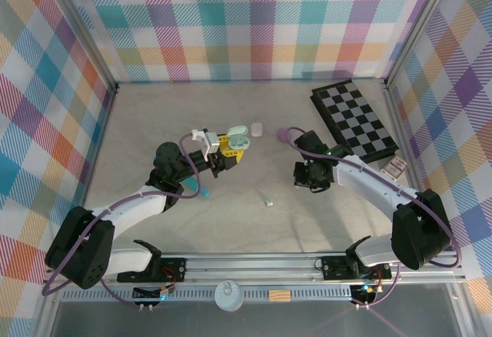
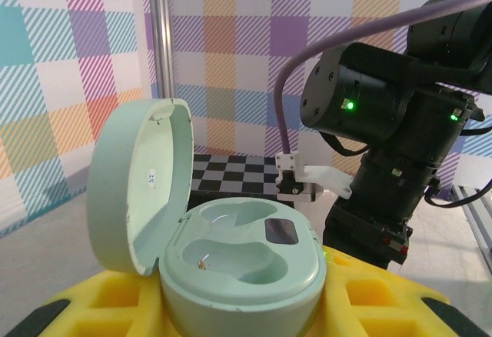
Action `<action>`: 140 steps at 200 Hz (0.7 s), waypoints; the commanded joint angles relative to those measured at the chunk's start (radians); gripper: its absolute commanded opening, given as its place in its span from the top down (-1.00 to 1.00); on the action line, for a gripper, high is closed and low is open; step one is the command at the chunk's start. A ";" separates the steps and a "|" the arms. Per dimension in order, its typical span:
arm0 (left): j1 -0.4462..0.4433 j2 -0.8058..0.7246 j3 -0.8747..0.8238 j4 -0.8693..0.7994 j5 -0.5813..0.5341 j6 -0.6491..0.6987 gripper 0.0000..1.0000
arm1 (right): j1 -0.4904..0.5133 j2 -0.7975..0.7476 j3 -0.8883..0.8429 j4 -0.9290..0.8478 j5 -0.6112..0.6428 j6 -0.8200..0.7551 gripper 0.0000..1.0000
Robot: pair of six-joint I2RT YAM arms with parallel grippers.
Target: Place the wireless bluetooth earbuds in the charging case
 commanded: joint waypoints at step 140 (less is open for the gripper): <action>-0.032 0.003 0.015 -0.024 -0.029 0.047 0.37 | -0.051 0.015 -0.034 0.021 -0.156 -0.176 0.19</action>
